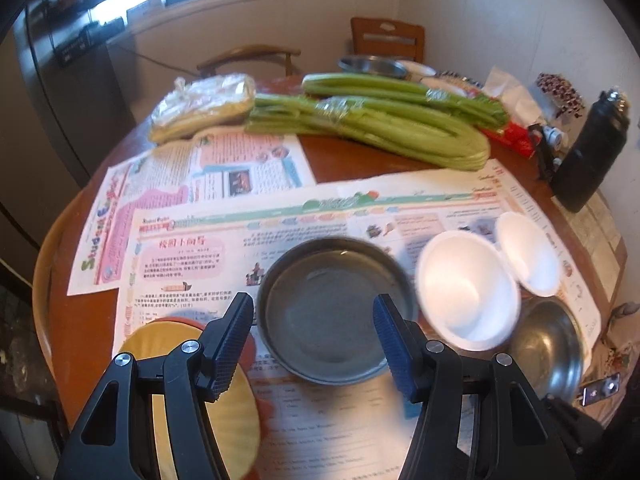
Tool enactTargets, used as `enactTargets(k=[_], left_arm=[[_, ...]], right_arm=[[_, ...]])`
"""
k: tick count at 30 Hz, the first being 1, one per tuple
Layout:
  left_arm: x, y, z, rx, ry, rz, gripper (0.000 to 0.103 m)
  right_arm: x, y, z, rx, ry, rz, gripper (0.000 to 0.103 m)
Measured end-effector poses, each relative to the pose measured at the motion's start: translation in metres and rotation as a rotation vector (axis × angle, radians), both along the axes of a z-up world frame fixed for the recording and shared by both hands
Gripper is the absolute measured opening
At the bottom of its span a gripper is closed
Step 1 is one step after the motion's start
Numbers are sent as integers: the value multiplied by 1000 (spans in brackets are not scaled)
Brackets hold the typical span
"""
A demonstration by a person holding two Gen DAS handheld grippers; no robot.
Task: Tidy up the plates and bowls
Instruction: 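Grip the rim of the shallow steel pan with the left tool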
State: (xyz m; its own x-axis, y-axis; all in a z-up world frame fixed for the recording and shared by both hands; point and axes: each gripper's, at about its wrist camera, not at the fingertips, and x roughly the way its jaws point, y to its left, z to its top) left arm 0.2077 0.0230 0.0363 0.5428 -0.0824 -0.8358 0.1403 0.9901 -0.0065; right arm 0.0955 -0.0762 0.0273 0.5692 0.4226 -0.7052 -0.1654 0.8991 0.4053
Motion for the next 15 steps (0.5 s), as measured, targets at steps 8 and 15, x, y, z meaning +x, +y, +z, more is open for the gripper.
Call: enactTargets(k=[8, 15], left_arm=[[40, 16, -34, -14, 94, 29, 64], [58, 20, -58, -27, 131, 58, 64]], right_arm=[[28, 17, -30, 14, 92, -59, 51], [47, 20, -41, 14, 128, -110, 51]])
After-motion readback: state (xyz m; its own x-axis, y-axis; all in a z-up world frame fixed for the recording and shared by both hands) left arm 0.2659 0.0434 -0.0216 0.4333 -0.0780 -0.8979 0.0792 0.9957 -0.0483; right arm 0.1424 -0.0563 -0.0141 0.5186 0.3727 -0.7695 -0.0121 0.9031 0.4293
